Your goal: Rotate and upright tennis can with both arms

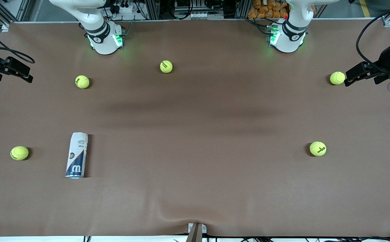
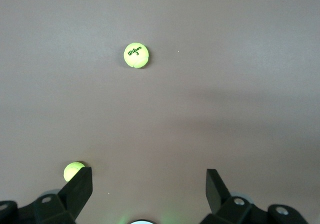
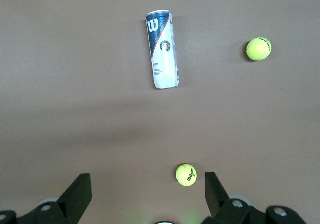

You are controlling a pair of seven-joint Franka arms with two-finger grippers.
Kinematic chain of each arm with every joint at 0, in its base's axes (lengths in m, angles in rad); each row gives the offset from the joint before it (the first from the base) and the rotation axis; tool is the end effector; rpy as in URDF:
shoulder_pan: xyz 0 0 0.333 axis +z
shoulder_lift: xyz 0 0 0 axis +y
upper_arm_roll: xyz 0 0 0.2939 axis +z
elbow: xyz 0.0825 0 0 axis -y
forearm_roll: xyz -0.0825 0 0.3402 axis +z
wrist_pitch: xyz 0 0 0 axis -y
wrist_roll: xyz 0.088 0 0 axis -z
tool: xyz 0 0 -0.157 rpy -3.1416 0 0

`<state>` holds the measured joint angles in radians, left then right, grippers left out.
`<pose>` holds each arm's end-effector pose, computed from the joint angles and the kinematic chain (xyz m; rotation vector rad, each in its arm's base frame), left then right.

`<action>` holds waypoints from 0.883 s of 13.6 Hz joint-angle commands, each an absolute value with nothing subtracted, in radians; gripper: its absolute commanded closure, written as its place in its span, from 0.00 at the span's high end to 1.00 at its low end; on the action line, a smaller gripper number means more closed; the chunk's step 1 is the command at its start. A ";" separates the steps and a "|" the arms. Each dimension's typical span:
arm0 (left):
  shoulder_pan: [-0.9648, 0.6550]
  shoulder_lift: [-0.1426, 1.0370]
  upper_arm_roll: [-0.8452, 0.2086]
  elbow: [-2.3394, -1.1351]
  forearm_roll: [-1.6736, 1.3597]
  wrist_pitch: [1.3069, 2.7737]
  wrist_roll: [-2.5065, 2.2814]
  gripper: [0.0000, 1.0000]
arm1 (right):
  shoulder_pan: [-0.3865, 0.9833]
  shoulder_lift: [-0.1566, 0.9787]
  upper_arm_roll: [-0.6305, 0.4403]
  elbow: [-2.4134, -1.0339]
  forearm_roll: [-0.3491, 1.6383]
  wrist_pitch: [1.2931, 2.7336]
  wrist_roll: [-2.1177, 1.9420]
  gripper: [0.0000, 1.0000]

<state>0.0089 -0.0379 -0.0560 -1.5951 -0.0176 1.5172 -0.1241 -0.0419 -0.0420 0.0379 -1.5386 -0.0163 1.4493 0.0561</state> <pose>0.4913 -0.0265 0.5565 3.1266 0.1196 -0.0645 0.4837 -0.0043 0.5766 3.1202 -0.0964 -0.0731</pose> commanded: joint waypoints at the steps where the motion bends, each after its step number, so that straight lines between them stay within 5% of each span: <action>1: 0.012 -0.051 -0.061 -1.598 -0.014 1.508 -0.143 1.00 | -0.054 -0.040 0.046 -1.542 -0.018 1.457 0.044 1.00; 12: 0.014 -0.051 -0.060 -1.600 -0.014 1.506 -0.143 1.00 | -0.054 -0.023 0.046 -1.542 -0.018 1.459 0.044 1.00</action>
<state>0.0095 -0.0379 -0.0556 -1.5951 -0.0176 1.5172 -0.1241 -0.0419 -0.0228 0.0379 -1.5390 -0.0163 1.4523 0.0546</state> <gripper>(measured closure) 0.000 0.000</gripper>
